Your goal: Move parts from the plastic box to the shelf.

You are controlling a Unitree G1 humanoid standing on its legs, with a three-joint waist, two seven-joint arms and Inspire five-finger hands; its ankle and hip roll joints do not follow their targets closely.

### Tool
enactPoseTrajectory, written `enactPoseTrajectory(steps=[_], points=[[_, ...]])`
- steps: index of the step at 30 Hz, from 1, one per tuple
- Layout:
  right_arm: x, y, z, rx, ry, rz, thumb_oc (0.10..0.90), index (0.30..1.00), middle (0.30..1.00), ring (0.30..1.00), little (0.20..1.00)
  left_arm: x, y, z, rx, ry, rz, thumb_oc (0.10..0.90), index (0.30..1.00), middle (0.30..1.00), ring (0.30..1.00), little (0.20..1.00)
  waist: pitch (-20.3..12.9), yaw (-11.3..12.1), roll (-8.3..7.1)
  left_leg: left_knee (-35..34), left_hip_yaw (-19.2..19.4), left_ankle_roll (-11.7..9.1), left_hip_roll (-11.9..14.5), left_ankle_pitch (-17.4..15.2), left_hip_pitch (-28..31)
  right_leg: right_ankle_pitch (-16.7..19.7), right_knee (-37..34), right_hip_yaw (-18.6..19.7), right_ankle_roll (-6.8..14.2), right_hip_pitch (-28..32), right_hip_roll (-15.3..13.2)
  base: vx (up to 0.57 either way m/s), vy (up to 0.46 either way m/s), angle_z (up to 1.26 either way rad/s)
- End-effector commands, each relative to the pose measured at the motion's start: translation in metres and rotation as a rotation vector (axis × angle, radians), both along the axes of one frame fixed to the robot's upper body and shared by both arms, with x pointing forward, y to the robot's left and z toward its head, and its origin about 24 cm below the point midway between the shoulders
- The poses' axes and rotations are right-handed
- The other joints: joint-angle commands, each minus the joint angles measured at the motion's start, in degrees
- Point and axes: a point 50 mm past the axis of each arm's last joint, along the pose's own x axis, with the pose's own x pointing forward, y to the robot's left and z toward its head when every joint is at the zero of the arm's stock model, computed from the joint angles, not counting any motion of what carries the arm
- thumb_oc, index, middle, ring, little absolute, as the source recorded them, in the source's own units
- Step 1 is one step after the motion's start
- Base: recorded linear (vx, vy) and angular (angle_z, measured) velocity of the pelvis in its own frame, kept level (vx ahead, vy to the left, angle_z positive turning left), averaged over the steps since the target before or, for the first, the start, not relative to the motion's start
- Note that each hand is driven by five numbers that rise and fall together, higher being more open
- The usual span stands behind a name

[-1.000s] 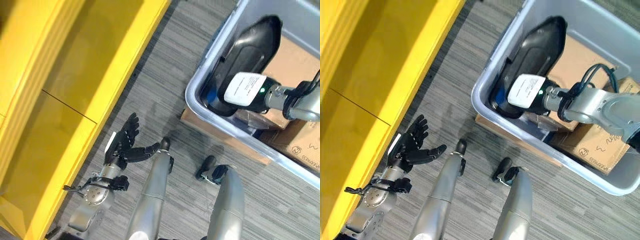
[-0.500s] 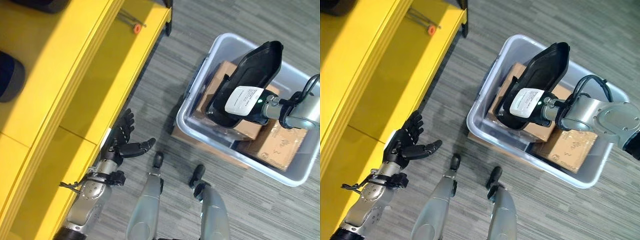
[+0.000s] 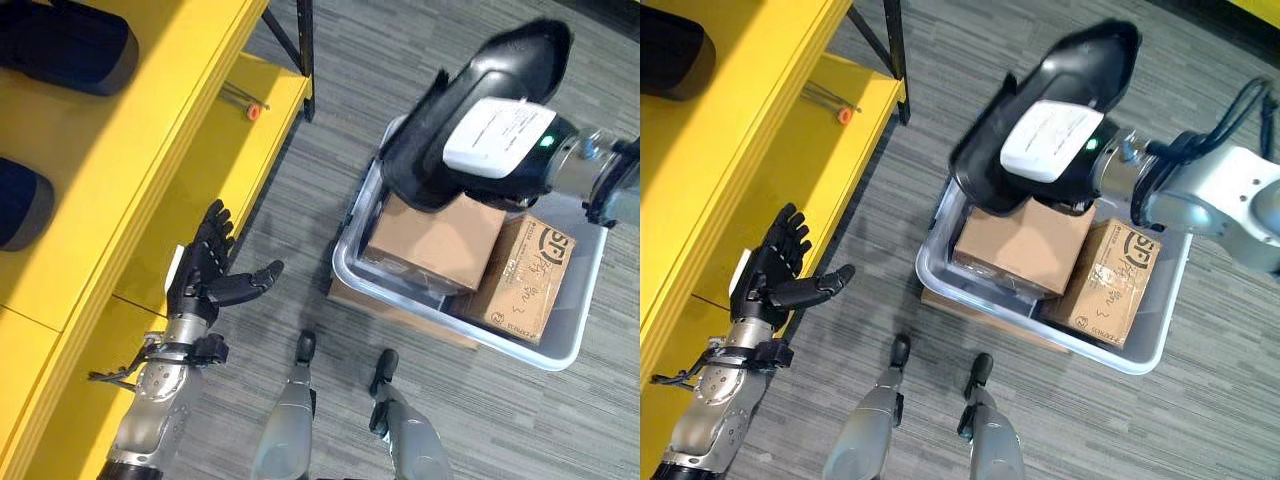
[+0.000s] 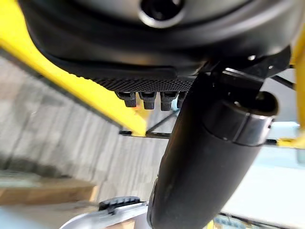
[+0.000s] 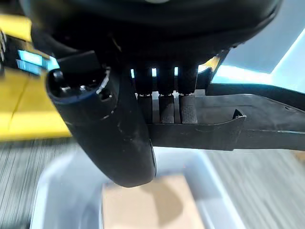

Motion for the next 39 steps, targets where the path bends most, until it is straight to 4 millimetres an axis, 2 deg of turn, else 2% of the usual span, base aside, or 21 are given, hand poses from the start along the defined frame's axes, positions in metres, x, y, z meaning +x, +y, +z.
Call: enactPoseTrajectory(steps=[1, 2, 5, 7, 10, 15, 21, 26, 31, 39], points=[[0.003, 0.003, -0.006, 0.181, 0.064, 0.059, 0.4, 0.3, 0.3, 0.3, 0.3, -0.014, -0.007, 0.025, 0.193, -0.167, -0.061, 0.9, 1.0, 1.0, 1.0, 1.0, -15.6, 0.2, -3.54, -7.6, -1.3, -5.1, 7.7, -0.3, 2.5, -3.7, 0.1, 2.3, 8.3, 3.8, -6.9, 0.04, -0.015, -0.05], [0.002, 0.003, -0.007, 0.186, 0.066, 0.059, 0.4, 0.3, 0.3, 0.3, 0.3, -0.014, -0.007, 0.025, 0.198, -0.167, -0.061, 0.9, 1.0, 1.0, 1.0, 1.0, -15.6, 0.3, -3.76, -7.6, -1.2, -5.2, 7.7, -0.3, 2.6, -3.7, 0.0, 2.3, 8.3, 3.9, -6.9, 0.07, -0.015, -0.02], [-0.001, 0.006, -0.006, 0.257, 0.094, 0.1, 0.4, 0.3, 0.3, 0.3, 0.3, -0.015, -0.001, 0.046, 0.407, -0.275, 0.003, 0.9, 1.0, 1.0, 1.0, 1.0, -18.7, -0.2, -4.32, -7.6, -0.4, -5.6, 8.2, -1.2, 4.6, -3.4, -1.2, 2.7, 8.6, 5.7, -6.6, 0.06, -0.004, -0.09], [-0.002, 0.007, -0.003, 0.286, 0.096, 0.118, 0.4, 0.3, 0.3, 0.3, 0.3, -0.017, 0.0, 0.049, 0.423, -0.299, 0.019, 0.9, 1.0, 1.0, 1.0, 1.0, -19.4, -0.4, -4.32, -7.6, -0.1, -5.7, 8.4, -1.4, 5.2, -3.3, -1.4, 2.8, 8.6, 6.2, -6.6, 0.05, 0.0, -0.17], [-0.007, 0.011, -0.001, 0.39, 0.139, 0.179, 0.4, 0.3, 0.3, 0.3, 0.3, -0.018, 0.004, 0.065, 0.587, -0.386, 0.084, 0.9, 1.0, 1.0, 1.0, 1.0, -21.9, -1.1, -4.65, -7.6, 0.7, -6.0, 9.1, -2.1, 7.3, -3.6, -1.6, 3.4, 8.7, 7.7, -6.2, 0.08, -0.01, -0.11], [-0.013, 0.016, -0.001, 0.503, 0.199, 0.254, 0.4, 0.3, 0.3, 0.3, 0.3, -0.02, 0.003, 0.082, 0.794, -0.508, 0.162, 0.9, 1.0, 1.0, 1.0, 1.0, -24.2, -1.7, -5.13, -7.6, 1.6, -6.4, 9.9, -3.0, 9.3, -4.0, -2.2, 3.7, 8.7, 9.4, -5.8, 0.06, -0.003, -0.07], [-0.016, 0.016, -0.005, 0.56, 0.255, 0.282, 0.4, 0.3, 0.3, 0.3, 0.3, -0.023, -0.001, 0.087, 0.951, -0.583, 0.2, 0.9, 1.0, 1.0, 1.0, 1.0, -25.8, -2.1, -5.62, -7.6, 2.0, -6.7, 10.6, -3.5, 10.6, -4.5, -2.3, 3.9, 8.7, 10.6, -5.4, 0.03, -0.004, -0.09], [-0.019, 0.022, -0.008, 0.595, 0.321, 0.323, 0.4, 0.3, 0.3, 0.3, 0.3, -0.022, -0.008, 0.1, 1.131, -0.694, 0.204, 0.9, 1.0, 1.0, 1.0, 1.0, -26.9, -2.5, -5.68, -7.6, 2.5, -6.9, 11.1, -3.8, 11.4, -4.9, -2.3, 4.1, 8.6, 11.2, -5.1, 0.0, 0.0, 0.0], [-0.018, 0.029, -0.009, 0.645, 0.424, 0.353, 0.4, 0.3, 0.3, 0.3, 0.3, -0.022, -0.018, 0.11, 1.251, -0.774, 0.162, 0.9, 1.0, 1.0, 1.0, 1.0, -27.6, -3.0, -5.7, -7.6, 2.9, -7.1, 11.4, -4.1, 12.0, -5.1, -2.5, 4.5, 8.6, 11.6, -5.1, 0.0, 0.0, 0.0], [-0.016, 0.036, -0.008, 0.657, 0.468, 0.383, 0.4, 0.3, 0.3, 0.3, 0.3, -0.025, -0.034, 0.125, 1.388, -0.915, 0.098, 0.9, 1.0, 1.0, 1.0, 1.0, -28.0, -4.1, -5.16, -7.6, 3.5, -7.1, 11.5, -4.4, 12.5, -5.0, -2.6, 4.9, 8.7, 11.6, -5.3, 0.01, 0.008, -0.04]])
